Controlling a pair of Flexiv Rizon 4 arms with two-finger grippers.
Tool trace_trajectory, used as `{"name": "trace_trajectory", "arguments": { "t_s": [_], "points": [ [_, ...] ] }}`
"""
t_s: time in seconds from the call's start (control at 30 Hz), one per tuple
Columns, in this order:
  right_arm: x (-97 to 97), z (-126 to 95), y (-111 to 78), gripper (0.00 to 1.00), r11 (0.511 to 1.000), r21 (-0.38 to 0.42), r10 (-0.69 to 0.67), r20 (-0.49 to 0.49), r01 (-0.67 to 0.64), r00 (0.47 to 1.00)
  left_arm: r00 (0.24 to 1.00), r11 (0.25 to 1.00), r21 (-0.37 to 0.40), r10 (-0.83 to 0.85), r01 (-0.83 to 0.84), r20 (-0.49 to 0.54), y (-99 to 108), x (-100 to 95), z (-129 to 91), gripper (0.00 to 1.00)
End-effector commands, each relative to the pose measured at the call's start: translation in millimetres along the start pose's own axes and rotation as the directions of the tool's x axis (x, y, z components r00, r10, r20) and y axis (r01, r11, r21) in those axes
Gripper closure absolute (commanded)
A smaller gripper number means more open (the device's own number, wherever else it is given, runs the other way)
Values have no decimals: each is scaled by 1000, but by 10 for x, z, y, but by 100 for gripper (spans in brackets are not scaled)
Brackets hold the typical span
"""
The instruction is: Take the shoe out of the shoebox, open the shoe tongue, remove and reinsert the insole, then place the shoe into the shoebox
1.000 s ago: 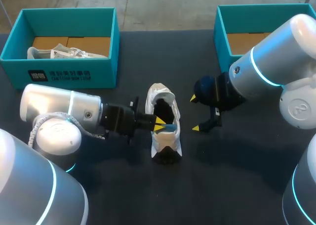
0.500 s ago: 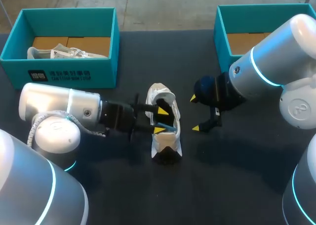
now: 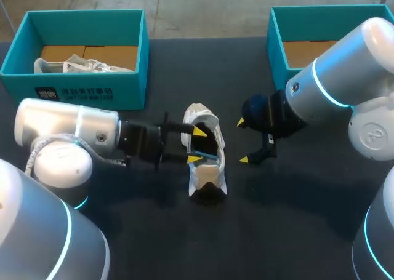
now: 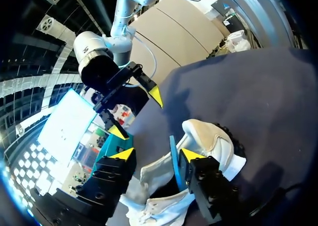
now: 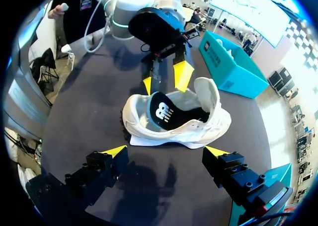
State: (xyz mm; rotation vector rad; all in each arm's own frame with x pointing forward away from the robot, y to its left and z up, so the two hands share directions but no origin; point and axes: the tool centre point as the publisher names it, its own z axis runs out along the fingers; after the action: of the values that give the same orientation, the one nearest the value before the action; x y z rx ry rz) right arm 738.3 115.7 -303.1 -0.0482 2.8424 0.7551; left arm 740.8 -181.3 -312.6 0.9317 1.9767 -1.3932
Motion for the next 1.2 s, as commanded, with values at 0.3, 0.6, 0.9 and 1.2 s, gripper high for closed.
{"name": "trace_trajectory", "arguments": {
  "t_s": [0.3, 0.6, 0.9, 1.2],
  "points": [
    [9, 7, 3, 0, 1000, 2, 1, 2, -1, 1000, 997, 999, 8, 33, -32, -66, -93, -121, -188, 11],
    [9, 7, 3, 0, 1000, 2, 1, 2, -1, 1000, 972, 998, 38, 58, -51, -226, -106, -215, -252, 100],
    [9, 7, 3, 0, 1000, 2, 1, 2, -1, 1000, 909, 992, 77, 119, -96, -399, -126, -181, -297, 100],
    [9, 7, 3, 0, 1000, 2, 1, 2, -1, 1000, 861, 987, 107, 159, -123, -483, -136, -109, -299, 100]
  ]
}}
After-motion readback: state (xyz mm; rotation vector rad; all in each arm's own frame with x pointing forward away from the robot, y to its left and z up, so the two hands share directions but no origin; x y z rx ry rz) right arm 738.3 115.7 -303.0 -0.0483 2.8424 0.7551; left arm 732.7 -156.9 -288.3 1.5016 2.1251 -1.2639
